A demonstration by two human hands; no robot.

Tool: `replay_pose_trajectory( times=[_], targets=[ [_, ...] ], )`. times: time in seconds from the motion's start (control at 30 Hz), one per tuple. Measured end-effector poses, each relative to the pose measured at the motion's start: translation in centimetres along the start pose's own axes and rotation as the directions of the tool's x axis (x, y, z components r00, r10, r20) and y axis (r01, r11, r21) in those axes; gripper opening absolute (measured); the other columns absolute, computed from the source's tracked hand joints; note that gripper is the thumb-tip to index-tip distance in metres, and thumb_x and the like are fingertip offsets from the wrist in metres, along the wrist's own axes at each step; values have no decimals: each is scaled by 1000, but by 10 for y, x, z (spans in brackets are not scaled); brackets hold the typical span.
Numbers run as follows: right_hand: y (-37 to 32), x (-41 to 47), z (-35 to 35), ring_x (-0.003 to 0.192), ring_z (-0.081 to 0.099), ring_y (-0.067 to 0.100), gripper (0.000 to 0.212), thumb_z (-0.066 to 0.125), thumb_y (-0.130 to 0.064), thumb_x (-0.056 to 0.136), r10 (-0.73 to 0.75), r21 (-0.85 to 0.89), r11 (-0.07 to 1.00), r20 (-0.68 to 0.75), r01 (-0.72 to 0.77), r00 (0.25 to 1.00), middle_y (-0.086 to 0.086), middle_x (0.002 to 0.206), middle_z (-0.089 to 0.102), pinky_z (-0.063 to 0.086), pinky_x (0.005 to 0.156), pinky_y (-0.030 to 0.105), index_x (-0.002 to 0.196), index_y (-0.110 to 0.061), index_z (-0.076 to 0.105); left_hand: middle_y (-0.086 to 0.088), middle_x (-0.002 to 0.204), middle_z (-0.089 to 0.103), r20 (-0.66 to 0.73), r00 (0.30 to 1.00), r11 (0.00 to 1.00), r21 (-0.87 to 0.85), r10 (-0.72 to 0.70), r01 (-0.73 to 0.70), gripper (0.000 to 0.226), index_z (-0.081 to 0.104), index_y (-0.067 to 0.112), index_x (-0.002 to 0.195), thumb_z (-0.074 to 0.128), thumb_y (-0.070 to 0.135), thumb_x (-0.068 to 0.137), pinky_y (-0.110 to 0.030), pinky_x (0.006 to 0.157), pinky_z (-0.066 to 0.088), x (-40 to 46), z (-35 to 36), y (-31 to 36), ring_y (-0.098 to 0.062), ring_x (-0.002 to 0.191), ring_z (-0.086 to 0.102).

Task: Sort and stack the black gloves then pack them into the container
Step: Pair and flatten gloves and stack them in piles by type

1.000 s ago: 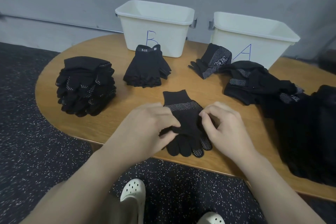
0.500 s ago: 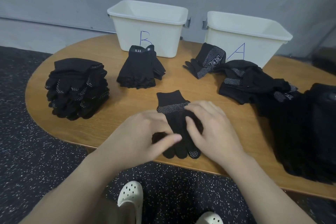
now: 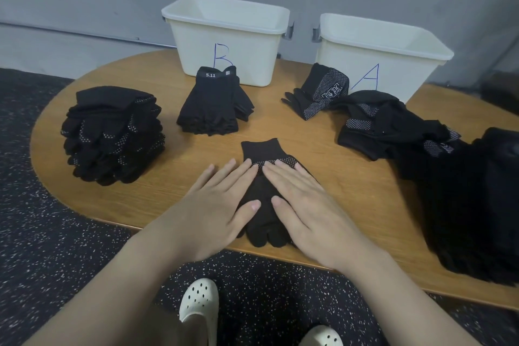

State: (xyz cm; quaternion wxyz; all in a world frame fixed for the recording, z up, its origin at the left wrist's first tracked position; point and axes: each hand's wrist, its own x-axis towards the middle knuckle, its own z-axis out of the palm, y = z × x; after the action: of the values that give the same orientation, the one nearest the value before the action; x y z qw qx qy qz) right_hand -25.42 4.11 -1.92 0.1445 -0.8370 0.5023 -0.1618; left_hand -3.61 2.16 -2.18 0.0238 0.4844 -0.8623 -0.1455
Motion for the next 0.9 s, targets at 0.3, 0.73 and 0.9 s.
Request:
replay_pose_trajectory(
  times=[0.3, 0.73, 0.9],
  targets=[
    [-12, -8, -3, 146, -30, -11, 63, 8, -55, 108, 133, -186, 978, 202, -95, 970, -20, 166, -23, -13, 126, 28, 162, -31, -12, 14, 167, -24, 4, 1000, 999, 41, -20, 20, 82, -20, 28, 161, -10, 65, 88, -34, 126, -15, 3, -2, 3, -4, 151, -29],
    [13, 0, -10, 154, -11, -5, 81, -3, -69, 96, 246, -145, 962, 78, -233, 966, -17, 170, 4, -9, 128, 32, 165, -28, 7, 12, 149, 52, -336, 938, 990, -135, -84, 40, 56, 37, 29, 156, 35, 52, 105, -20, 121, 13, 1, -5, 12, -1, 138, 36],
    [20, 8, -10, 153, 18, 0, 74, 12, -61, 100, 153, -140, 976, -110, -168, 982, -11, 162, 38, -2, 129, 30, 156, -23, 42, 18, 120, 65, -377, 924, 995, -100, -62, 25, 42, 59, 32, 136, 57, 48, 98, -30, 100, 33, 15, -8, 16, -8, 113, 55]
  ],
)
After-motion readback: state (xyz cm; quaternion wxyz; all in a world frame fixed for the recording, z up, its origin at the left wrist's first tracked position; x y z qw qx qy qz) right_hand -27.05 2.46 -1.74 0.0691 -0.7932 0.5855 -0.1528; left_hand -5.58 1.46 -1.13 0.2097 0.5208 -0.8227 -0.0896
